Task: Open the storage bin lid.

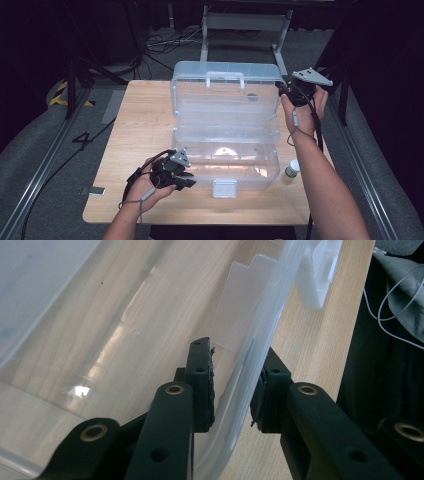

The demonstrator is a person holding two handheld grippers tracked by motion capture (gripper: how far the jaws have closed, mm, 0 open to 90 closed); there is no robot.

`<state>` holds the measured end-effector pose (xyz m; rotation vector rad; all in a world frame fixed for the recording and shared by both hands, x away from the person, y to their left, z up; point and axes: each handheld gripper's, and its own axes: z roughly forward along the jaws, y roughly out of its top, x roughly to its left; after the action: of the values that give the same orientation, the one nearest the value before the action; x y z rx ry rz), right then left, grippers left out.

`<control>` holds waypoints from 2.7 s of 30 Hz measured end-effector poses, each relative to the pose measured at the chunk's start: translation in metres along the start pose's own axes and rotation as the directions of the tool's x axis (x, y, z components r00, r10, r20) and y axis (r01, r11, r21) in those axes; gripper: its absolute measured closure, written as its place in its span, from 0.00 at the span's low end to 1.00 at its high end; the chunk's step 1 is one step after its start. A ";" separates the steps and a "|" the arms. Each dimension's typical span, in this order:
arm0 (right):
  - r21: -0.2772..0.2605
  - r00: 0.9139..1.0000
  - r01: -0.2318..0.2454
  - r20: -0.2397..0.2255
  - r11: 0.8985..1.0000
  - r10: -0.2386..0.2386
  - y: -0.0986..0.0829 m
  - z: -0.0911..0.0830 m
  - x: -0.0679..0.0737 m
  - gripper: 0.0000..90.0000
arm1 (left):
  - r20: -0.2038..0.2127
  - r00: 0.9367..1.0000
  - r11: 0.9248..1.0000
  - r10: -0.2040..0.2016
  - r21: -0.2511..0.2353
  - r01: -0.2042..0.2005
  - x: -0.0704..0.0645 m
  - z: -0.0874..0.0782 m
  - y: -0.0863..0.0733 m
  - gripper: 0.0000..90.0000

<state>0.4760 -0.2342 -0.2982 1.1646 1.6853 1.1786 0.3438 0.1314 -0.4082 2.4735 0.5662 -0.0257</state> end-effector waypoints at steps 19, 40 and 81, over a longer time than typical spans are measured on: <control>0.030 1.000 -0.010 0.005 0.999 0.010 0.004 0.017 -0.005 0.89 | 0.007 1.000 1.000 0.007 -0.004 -0.007 0.001 0.000 -0.001 0.83; 0.040 0.999 -0.033 0.000 0.999 0.033 0.004 0.035 -0.010 0.89 | 0.023 1.000 1.000 -0.009 -0.024 0.009 0.002 0.000 -0.002 0.82; 0.051 0.994 -0.097 -0.042 0.994 0.100 -0.008 0.077 -0.027 0.90 | 0.038 0.999 0.999 -0.001 -0.034 0.002 0.003 -0.001 -0.003 0.82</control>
<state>0.5533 -0.2406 -0.3261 1.2732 1.7156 1.2377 0.3452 0.1349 -0.4097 2.4346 0.5477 -0.0627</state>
